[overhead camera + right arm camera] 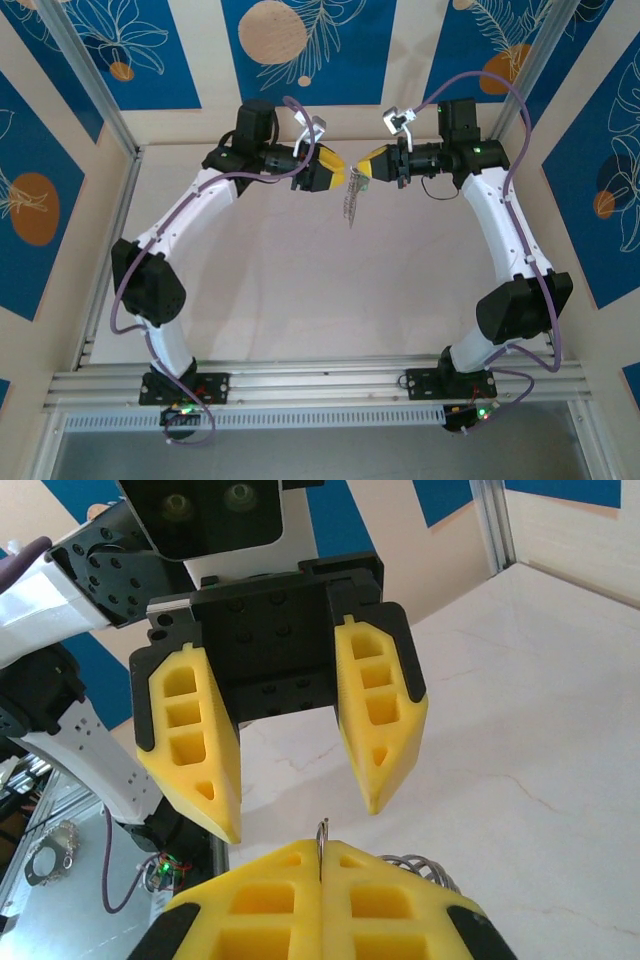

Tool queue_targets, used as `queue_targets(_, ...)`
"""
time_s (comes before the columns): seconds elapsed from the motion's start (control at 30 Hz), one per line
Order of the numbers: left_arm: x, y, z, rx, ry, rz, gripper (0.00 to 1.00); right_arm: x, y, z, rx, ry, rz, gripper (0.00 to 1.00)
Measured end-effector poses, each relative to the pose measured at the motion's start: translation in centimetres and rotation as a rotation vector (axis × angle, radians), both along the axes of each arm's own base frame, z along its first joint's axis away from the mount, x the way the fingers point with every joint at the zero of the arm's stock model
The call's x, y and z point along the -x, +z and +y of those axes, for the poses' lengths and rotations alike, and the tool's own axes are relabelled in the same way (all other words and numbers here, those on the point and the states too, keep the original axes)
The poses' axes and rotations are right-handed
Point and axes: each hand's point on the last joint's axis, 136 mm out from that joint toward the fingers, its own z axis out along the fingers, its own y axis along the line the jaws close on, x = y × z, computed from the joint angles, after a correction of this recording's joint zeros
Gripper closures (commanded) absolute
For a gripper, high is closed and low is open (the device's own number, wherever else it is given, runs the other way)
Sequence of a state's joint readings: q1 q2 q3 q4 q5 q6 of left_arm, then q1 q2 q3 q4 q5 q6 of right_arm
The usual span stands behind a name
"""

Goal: Put the keys on the keyring

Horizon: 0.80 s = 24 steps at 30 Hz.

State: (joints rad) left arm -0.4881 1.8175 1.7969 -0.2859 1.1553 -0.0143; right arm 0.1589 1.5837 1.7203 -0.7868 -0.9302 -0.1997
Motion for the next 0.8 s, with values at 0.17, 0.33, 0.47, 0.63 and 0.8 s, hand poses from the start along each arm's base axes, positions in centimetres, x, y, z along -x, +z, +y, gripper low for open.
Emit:
queue_targets(0.17, -0.1, -0.1, -0.2, 0.011, -0.018, 0.024, 0.53, 0.5, -0.2, 0.6, -0.006, 0.029, 0.014, 1.00)
queue_targets(0.33, -0.3, 0.0, -0.4, 0.022, -0.023, 0.035, 0.56, 0.7, -0.3, 1.1, -0.007, 0.044, 0.018, 1.00)
queue_targets(0.47, -0.2, 0.5, -0.5, 0.038, -0.034, 0.036, 0.59, 0.8, -0.3, 1.2, -0.007, 0.047, 0.018, 1.00)
queue_targets(0.63, -0.4, 0.8, -0.6, 0.054, -0.045, 0.045, 0.62, 0.9, -0.3, 1.3, -0.007, 0.052, 0.018, 1.00)
queue_targets(0.8, -0.5, 0.8, -0.9, 0.068, -0.067, 0.069, 0.68, 0.9, -0.3, 1.3, -0.006, 0.052, 0.018, 1.00)
